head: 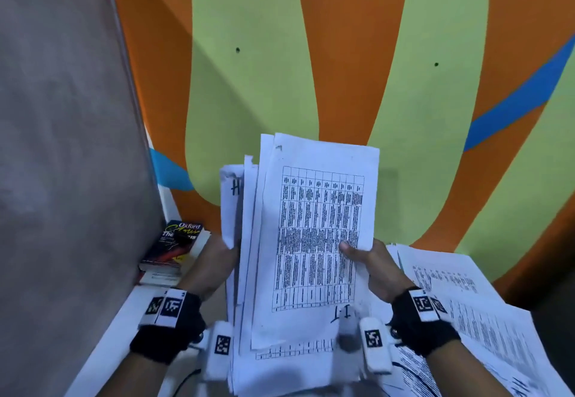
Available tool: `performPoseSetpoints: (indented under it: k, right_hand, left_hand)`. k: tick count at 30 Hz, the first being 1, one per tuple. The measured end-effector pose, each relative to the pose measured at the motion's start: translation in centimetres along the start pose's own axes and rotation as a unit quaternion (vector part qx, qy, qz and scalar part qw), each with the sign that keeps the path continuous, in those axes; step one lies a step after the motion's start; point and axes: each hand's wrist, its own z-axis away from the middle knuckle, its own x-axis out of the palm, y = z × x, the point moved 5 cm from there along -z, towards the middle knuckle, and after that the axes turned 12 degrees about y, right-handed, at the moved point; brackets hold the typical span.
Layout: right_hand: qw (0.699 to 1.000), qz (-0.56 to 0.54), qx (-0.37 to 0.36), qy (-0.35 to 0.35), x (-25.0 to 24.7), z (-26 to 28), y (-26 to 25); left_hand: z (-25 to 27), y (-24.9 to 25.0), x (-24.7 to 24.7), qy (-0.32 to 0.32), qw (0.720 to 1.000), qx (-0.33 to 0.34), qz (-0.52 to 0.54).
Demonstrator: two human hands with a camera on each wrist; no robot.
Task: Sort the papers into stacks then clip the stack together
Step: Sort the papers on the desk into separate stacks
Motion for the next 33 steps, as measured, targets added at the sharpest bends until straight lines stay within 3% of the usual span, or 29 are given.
performPoseSetpoints:
  k: [3, 6, 8, 10, 13, 15, 20, 24, 30, 33]
  right_hand:
    - [1.000, 0.002, -0.017, 0.005, 0.3, 0.2, 0.3]
    - [0.996, -0.030, -0.047, 0.073, -0.1, 0.3, 0.1]
    - [0.990, -0.036, -0.077, 0.110, -0.1, 0.8, -0.8]
    - [0.982, -0.042, -0.123, 0.136, -0.1, 1.3, -2.0]
    - [0.968, -0.037, -0.191, 0.162, -0.1, 2.3, -4.5]
    - [0.962, -0.027, -0.217, 0.160, -0.4, 2.8, -5.6]
    - [0.980, 0.029, -0.176, 0.091, -1.3, 2.4, -2.6]
    - [0.973, 0.118, -0.175, 0.096, -1.5, 2.0, -0.7]
    - [0.944, 0.151, -0.270, 0.116, -0.5, 2.4, -3.5]
    - [0.915, 0.143, -0.355, 0.130, -1.0, 2.7, -5.8]
  left_hand:
    - [0.0, -1.0, 0.5, -0.024, 0.998, -0.044, 0.038]
    - [-0.2, -2.3, 0.7, 0.014, 0.987, -0.097, 0.129]
    - [-0.7, -1.7, 0.6, 0.074, 0.993, -0.032, 0.084]
    - [-0.5, 0.5, 1.1, 0.093, 0.994, 0.039, 0.039]
    - [-1.2, 2.7, 1.4, 0.116, 0.990, 0.079, 0.025]
    - [-2.3, 2.5, 1.4, 0.120, 0.990, 0.076, 0.020]
    - [-1.9, -1.8, 3.0, 0.062, 0.998, 0.030, -0.005]
    - [-0.7, -3.9, 3.8, 0.117, 0.993, 0.004, 0.006]
    - [-0.4, 0.4, 4.4, 0.152, 0.984, 0.090, 0.025]
    - [-0.6, -0.3, 4.7, 0.119, 0.988, 0.067, 0.069]
